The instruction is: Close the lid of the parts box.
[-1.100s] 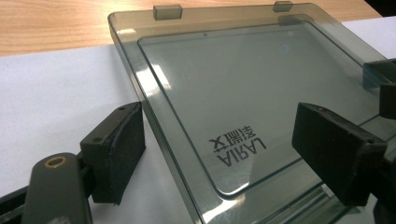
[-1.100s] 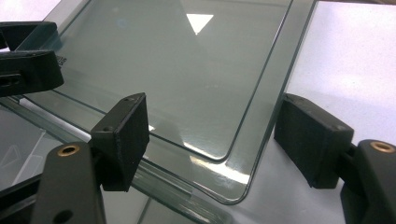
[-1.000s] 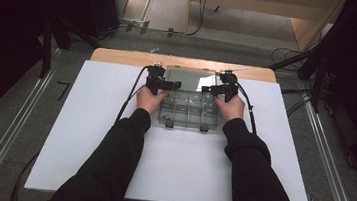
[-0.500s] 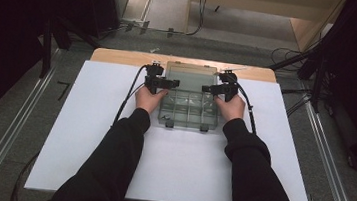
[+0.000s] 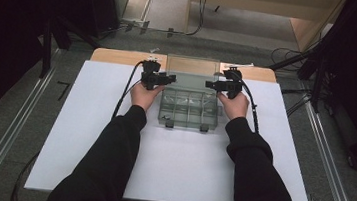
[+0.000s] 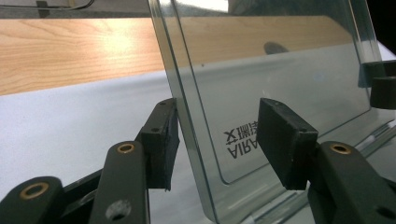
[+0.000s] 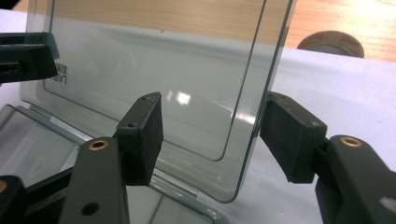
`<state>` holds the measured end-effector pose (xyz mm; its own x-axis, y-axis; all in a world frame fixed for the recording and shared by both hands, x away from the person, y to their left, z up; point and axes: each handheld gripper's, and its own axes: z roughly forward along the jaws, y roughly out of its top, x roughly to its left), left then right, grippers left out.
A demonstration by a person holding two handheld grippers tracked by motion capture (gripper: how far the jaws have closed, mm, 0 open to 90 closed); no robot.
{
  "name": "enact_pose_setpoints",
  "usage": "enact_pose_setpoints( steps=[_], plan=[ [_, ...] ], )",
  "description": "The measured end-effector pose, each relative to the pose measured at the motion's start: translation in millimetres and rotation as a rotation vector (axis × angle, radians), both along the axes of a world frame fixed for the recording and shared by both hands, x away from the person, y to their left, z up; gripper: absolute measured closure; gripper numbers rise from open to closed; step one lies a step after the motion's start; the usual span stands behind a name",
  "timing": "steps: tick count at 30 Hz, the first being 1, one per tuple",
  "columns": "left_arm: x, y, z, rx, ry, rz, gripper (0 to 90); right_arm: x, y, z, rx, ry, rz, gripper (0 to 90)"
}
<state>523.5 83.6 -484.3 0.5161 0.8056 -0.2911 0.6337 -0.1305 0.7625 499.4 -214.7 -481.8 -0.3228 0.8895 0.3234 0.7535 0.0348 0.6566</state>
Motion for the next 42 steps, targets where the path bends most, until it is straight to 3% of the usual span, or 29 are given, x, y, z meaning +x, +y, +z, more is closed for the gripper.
enact_pose_setpoints(
  steps=[11,31,42],
  plan=[
    [-7.2,1.5,11.3,0.003,-0.048,-0.033,48.7,-7.9,-4.8,12.6,0.001,-0.026,0.026,40.9],
    [-26.5,4.1,18.5,0.009,-0.131,-0.062,48.5,-24.1,-6.8,19.6,-0.005,-0.095,0.050,43.2],
    [-35.0,5.5,23.5,0.012,-0.125,-0.065,48.5,-31.1,-6.7,21.9,0.003,-0.117,0.055,44.0]
  ],
)
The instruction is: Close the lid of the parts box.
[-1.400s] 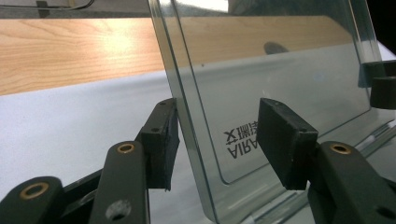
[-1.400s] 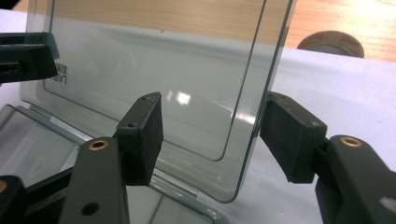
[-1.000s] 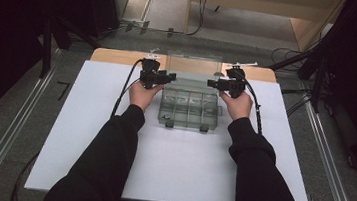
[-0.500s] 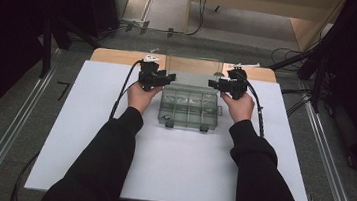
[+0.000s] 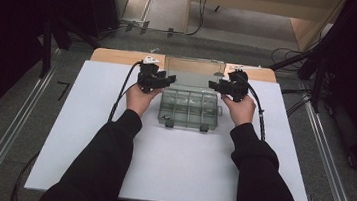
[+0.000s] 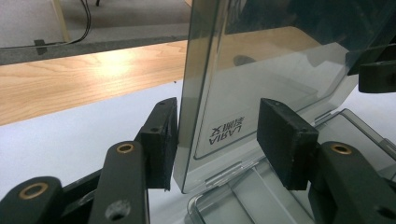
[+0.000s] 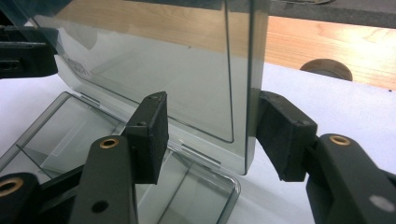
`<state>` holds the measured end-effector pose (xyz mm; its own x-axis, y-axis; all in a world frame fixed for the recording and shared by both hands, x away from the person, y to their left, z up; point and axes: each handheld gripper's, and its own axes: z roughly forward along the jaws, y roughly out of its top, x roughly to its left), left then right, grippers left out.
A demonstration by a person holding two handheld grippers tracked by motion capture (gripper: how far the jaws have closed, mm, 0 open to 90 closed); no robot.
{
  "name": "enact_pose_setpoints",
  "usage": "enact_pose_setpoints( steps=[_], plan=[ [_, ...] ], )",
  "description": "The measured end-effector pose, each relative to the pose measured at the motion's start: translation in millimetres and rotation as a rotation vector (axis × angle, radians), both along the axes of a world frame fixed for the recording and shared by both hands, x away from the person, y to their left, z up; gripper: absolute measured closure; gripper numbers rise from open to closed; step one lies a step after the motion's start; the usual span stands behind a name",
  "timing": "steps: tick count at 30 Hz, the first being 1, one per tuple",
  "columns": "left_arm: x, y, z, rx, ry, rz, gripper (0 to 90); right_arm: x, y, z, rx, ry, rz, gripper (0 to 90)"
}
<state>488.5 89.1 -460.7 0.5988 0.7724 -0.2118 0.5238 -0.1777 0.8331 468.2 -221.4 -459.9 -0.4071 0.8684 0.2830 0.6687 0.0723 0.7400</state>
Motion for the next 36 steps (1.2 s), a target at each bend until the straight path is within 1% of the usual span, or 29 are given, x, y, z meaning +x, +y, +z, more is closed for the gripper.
enact_pose_setpoints(
  steps=[2,6,8,13,17,24,30,33,36],
  plan=[
    [-1.4,0.4,0.3,-0.002,0.002,0.002,48.5,-0.5,-0.3,-0.3,0.006,-0.003,-0.001,44.5],
    [-3.0,0.6,2.0,0.007,0.007,-0.004,48.7,-3.1,-2.0,-1.0,0.023,-0.010,0.000,45.2],
    [-4.1,0.6,2.5,0.006,0.007,-0.008,48.7,-5.2,-2.3,-1.1,0.023,-0.017,0.003,45.5],
    [-6.2,1.2,4.1,0.010,0.022,-0.014,48.6,-9.8,-1.3,-0.1,0.011,-0.030,0.008,45.5],
    [-8.8,1.0,4.9,0.024,0.014,-0.022,48.3,-13.3,-2.1,-0.4,0.016,-0.035,0.013,45.4],
    [-11.5,2.5,3.9,0.022,0.022,-0.031,46.1,-16.7,-2.0,-0.4,0.017,-0.041,0.026,44.1],
    [-11.7,4.7,3.2,0.018,0.064,-0.046,37.8,-18.5,-3.0,-1.4,0.014,-0.050,0.035,43.8],
    [-11.7,8.8,3.2,0.013,0.094,-0.051,37.8,-18.8,-4.0,-1.9,0.018,-0.050,0.042,43.3],
    [-12.6,13.7,3.5,0.002,0.112,-0.050,37.8,-19.3,-4.1,-1.9,0.018,-0.049,0.043,42.9]
  ],
)
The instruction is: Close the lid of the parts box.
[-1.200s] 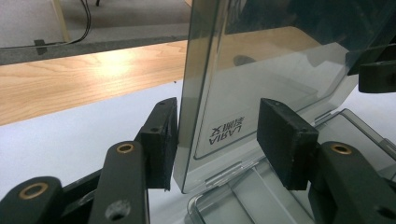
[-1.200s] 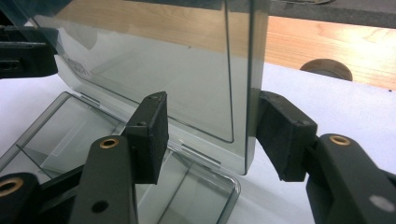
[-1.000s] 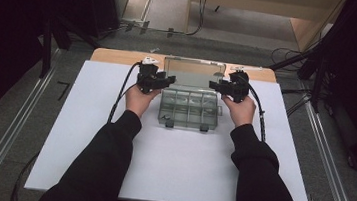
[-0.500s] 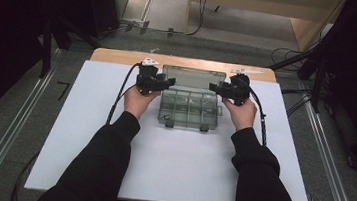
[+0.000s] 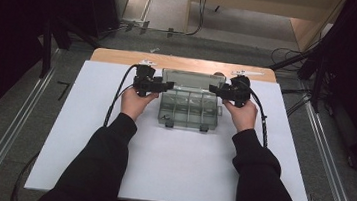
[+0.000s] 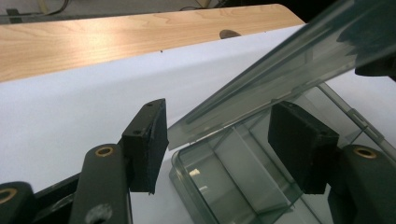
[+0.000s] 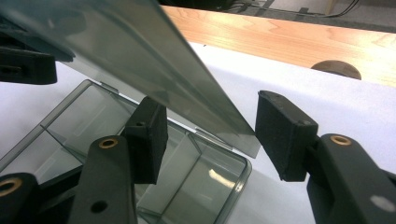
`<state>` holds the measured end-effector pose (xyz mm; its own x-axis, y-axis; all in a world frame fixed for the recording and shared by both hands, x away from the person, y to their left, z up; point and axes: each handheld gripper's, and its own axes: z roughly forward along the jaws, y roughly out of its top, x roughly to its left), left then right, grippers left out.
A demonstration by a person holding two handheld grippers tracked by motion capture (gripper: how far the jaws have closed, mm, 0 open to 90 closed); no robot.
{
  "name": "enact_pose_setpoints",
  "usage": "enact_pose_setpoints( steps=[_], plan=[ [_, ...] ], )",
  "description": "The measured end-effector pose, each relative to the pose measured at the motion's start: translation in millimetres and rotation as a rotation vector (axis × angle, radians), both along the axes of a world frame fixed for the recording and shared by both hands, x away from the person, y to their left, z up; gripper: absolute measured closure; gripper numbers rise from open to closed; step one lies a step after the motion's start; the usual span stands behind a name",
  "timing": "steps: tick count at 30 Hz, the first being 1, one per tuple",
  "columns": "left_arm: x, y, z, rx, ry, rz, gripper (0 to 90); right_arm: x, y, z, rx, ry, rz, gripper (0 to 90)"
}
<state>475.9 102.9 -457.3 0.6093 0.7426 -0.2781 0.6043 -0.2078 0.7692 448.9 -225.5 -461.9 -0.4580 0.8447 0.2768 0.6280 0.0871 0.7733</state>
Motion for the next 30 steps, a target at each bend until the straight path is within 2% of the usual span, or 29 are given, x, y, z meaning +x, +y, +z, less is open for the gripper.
enact_pose_setpoints(
  steps=[8,10,14,20,23,27,30],
  plan=[
    [-7.0,7.7,-0.7,0.016,0.064,-0.032,38.6,-1.8,-0.5,-0.1,0.003,0.002,0.006,41.8],
    [-9.5,9.3,0.2,0.006,0.072,-0.040,42.4,-2.2,-0.5,-0.2,0.005,-0.001,0.006,41.8],
    [-15.1,11.0,4.3,0.023,0.080,-0.057,55.5,-3.4,-0.4,0.6,0.003,-0.001,0.005,41.2],
    [-18.5,13.3,10.6,-0.005,0.108,-0.077,74.7,-5.1,-0.7,1.0,0.003,-0.006,0.008,41.0],
    [-19.9,12.6,13.6,0.000,0.117,-0.088,82.9,-5.9,-1.2,0.4,0.011,-0.006,0.009,40.6],
    [-20.3,11.9,17.0,-0.012,0.129,-0.093,89.4,-7.2,-1.9,0.3,0.007,-0.007,0.017,40.2],
    [-21.0,10.4,18.1,-0.003,0.130,-0.094,89.6,-8.7,-1.3,0.3,0.007,-0.009,0.018,39.3]
  ],
)
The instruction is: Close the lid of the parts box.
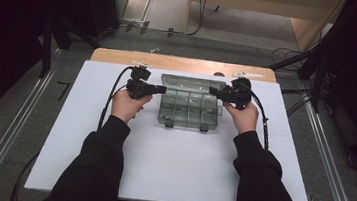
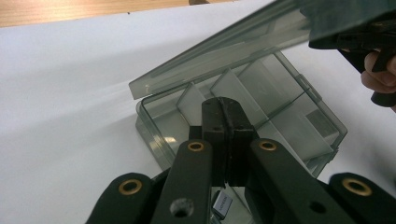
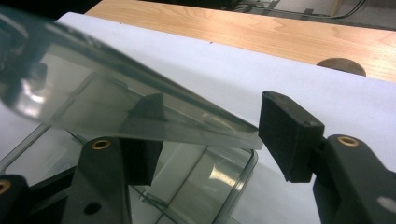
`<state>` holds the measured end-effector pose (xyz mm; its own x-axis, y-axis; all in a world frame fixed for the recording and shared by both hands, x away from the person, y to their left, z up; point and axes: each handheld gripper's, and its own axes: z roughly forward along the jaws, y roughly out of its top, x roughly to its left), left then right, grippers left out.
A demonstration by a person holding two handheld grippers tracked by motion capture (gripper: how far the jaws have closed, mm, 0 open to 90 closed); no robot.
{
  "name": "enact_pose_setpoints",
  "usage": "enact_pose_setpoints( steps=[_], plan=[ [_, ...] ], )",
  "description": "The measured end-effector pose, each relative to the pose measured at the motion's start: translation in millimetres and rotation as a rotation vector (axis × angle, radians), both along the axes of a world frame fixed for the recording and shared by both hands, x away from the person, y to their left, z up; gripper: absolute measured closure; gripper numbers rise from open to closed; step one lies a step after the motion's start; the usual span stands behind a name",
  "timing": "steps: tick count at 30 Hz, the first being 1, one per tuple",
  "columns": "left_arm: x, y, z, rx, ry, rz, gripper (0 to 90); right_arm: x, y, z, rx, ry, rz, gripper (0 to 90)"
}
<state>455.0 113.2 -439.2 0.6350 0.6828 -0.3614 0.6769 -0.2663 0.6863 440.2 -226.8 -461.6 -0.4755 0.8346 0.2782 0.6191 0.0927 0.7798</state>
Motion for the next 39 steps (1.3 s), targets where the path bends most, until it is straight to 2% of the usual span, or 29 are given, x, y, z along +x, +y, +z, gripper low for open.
enact_pose_setpoints(
  steps=[3,8,20,27,31,39],
  plan=[
    [-1.3,-2.3,1.8,0.017,-0.013,-0.010,89.7,-1.3,1.1,0.4,-0.012,-0.001,0.004,38.5],
    [-2.7,-1.0,5.9,0.007,-0.032,-0.003,89.4,-3.3,0.5,-0.3,-0.013,0.000,0.012,38.1],
    [-4.1,1.3,7.3,0.011,-0.038,-0.019,89.2,-6.8,-2.2,0.8,-0.010,0.026,0.019,34.1],
    [-4.7,1.0,5.9,0.006,-0.038,-0.027,89.0,-13.9,-12.0,4.5,-0.003,0.055,0.031,33.3],
    [-5.1,1.2,5.6,0.010,-0.039,-0.032,89.0,-18.2,-20.6,6.6,-0.002,0.074,0.028,41.6],
    [-7.1,4.4,3.5,0.010,-0.026,-0.041,88.9,-25.5,-30.9,11.9,-0.012,0.112,0.048,66.3]
  ],
)
